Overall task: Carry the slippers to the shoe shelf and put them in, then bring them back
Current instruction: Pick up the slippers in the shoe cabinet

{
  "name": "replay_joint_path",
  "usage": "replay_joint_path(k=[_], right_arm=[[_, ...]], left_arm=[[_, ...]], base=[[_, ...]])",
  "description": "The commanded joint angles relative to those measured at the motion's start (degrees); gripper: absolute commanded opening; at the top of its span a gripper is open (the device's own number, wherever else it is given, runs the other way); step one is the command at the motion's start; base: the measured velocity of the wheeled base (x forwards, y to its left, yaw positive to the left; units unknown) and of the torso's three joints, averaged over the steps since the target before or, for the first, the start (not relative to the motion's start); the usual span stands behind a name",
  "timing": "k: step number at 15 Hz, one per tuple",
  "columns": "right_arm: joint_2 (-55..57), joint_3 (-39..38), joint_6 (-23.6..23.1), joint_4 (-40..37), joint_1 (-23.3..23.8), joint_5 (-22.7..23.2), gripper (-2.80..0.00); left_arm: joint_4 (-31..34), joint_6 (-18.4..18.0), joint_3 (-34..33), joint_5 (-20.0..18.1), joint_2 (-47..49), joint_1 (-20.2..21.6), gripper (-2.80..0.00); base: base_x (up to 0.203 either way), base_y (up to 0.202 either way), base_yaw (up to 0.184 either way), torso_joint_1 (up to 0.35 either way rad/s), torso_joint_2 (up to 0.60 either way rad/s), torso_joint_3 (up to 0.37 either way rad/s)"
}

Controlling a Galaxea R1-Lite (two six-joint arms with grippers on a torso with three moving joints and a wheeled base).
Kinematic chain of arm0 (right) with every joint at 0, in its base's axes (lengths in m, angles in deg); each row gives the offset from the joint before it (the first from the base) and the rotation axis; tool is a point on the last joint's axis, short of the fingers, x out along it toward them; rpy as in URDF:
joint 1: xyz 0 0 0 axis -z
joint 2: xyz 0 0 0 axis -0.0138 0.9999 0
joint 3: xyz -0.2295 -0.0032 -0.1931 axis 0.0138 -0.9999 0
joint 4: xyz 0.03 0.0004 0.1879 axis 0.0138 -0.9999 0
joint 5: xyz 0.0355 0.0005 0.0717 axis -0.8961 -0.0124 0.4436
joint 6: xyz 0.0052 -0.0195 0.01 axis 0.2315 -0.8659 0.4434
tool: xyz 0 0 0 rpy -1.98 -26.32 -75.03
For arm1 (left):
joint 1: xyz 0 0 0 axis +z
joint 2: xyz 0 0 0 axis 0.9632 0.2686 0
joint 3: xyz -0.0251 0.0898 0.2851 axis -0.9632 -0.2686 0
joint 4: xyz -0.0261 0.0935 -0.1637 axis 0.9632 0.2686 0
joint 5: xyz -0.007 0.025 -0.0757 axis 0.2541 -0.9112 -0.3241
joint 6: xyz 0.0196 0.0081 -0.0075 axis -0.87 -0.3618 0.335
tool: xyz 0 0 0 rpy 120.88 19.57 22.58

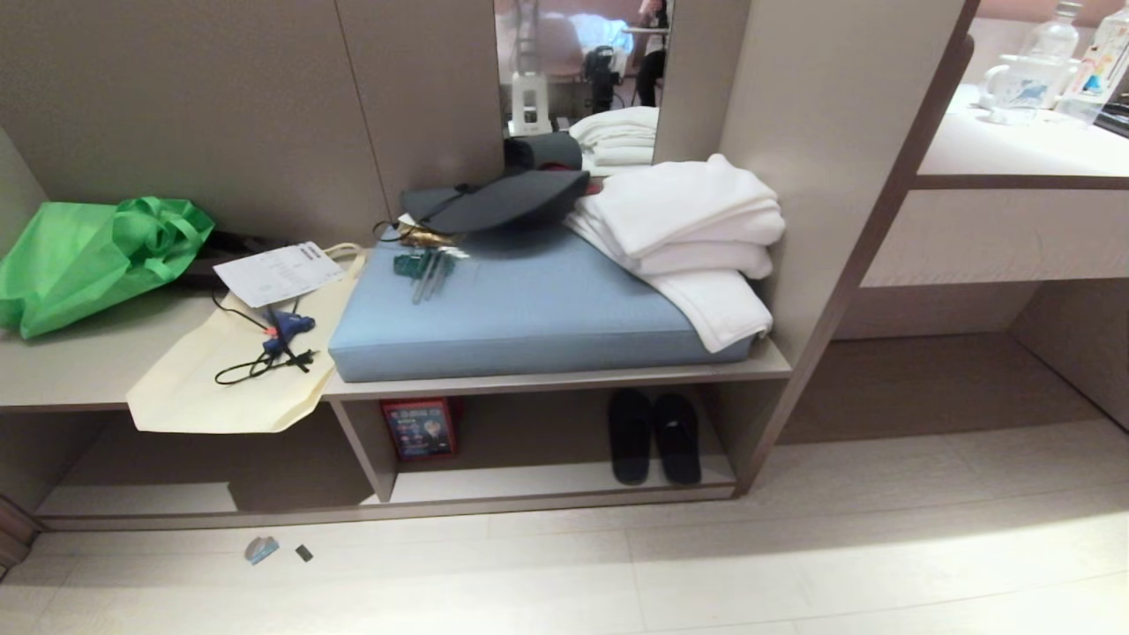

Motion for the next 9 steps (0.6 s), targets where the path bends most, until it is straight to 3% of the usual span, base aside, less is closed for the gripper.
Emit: replay_joint_path(k=[1, 9], right_arm=[[0.07, -0.01, 0.12, 0.01, -0.01, -0.02, -2.80], [0.07, -0.01, 0.14, 0.01, -0.10, -0.02, -2.80]], left_arm=[[-0.02, 0.02, 0.00, 0.00, 0.01, 0.00, -2.80], [-0.02, 0.02, 0.00, 0.00, 0.07, 0.00, -2.80]], base=[[0.000, 0.000, 0.000, 0.007, 0.00, -0.203], [0.000, 0.000, 0.000, 0.003, 0.00, -0.198]])
